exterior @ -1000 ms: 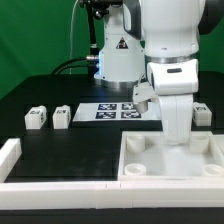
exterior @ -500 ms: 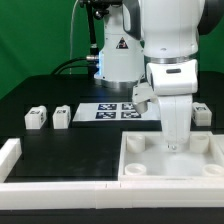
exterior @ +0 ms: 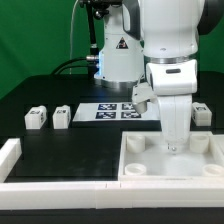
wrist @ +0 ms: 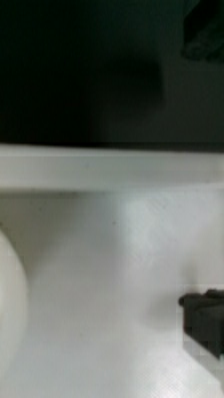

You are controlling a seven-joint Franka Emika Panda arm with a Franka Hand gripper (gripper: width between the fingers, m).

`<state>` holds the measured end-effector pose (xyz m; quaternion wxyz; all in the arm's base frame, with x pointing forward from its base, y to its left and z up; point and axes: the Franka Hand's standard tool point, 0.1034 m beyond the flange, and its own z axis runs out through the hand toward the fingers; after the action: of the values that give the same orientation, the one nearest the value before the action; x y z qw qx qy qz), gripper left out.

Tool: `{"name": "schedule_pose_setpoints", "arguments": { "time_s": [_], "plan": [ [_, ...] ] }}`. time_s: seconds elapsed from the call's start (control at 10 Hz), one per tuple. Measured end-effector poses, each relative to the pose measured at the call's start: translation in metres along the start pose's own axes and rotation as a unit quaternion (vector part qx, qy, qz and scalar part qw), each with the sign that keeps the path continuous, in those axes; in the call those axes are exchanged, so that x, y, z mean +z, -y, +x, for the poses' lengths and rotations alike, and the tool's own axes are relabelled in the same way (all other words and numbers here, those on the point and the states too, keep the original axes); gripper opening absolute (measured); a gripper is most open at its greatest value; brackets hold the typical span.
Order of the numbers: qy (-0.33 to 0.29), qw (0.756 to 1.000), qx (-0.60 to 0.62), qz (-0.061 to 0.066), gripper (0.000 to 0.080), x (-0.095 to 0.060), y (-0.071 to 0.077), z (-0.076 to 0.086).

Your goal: Assemble one leg

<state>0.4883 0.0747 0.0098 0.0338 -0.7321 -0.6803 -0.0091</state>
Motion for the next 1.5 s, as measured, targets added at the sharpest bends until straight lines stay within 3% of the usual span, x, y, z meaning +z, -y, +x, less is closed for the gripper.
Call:
{"name": "schedule_pose_setpoints", "arguments": {
  "time_s": [0.2, 0.5, 0.8, 0.9, 1.1, 1.3, 1.5],
  "plan": [
    [0.0, 1.0, 0.015, -0.001, 0.0649, -0.004, 0.0, 0.002],
    [0.005, 0.997, 0.077, -0.02, 0.0649, -0.044, 0.013, 0.025],
    [-0.001, 0.969, 0.245, -0.019, 0.0649, -0.046, 0.038, 0.063],
    [-0.008, 0.955, 0.294, -0.022, 0.0649, -0.052, 0.033, 0.064],
    [-0.013, 0.924, 0.383, -0.019, 0.0649, -0.051, 0.033, 0.065],
    [-0.013, 0.86, 0.51, -0.01, 0.0649, -0.048, 0.043, 0.073],
    [-0.009, 0.769, 0.639, 0.005, 0.0649, -0.042, 0.058, 0.088]
  ]
}}
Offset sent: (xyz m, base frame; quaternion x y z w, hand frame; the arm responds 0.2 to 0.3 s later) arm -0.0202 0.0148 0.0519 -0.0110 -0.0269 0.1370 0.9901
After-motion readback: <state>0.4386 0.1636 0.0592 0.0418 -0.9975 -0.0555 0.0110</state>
